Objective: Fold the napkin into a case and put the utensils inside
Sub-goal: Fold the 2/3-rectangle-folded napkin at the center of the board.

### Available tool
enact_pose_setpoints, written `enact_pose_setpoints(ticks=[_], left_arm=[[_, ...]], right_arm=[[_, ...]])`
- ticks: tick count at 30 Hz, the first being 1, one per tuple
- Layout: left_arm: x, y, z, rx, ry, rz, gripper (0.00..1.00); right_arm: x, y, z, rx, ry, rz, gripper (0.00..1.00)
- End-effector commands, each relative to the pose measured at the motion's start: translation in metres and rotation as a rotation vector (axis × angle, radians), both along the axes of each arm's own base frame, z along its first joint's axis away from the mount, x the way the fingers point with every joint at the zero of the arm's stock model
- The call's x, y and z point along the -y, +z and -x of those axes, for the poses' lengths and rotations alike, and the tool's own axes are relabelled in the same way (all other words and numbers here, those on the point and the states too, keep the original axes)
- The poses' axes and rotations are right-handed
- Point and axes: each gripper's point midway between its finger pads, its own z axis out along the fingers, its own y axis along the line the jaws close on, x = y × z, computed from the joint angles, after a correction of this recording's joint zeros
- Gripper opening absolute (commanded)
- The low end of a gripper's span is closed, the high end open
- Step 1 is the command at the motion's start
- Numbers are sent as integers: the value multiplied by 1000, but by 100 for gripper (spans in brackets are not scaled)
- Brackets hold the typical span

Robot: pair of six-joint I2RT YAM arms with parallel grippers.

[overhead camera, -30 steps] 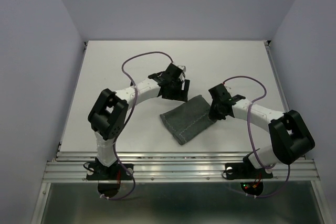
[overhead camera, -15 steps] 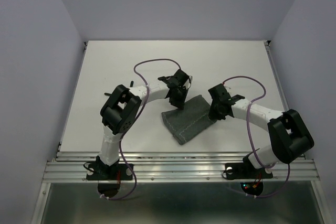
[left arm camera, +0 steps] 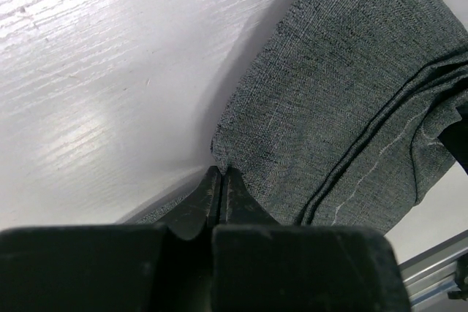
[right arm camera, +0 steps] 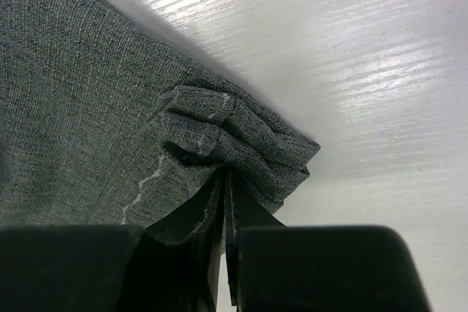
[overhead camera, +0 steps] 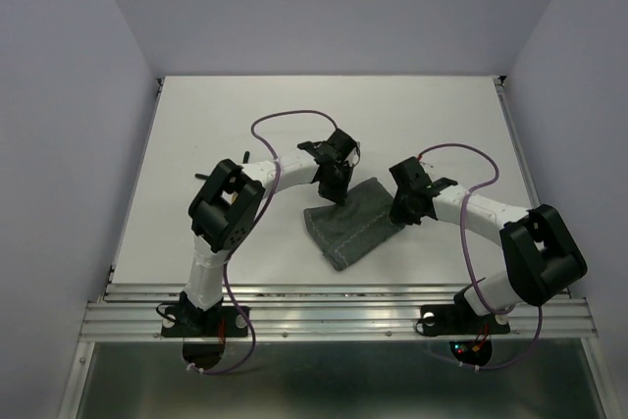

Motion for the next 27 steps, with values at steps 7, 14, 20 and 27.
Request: enact_pose_setpoints(ticks=[7, 14, 20, 27], left_arm=[[6, 65, 11, 51, 50, 72, 0], [11, 83, 17, 62, 54, 99, 0], [25, 84, 34, 37, 36, 116, 0], [36, 85, 52, 8, 69, 149, 0]], right_arm=[[2, -8, -1, -2, -50, 7, 9], [0, -9, -1, -2, -65, -13, 9], [-2, -10, -1, -4, -78, -26, 9], [-3, -13, 1, -5, -92, -43, 9]])
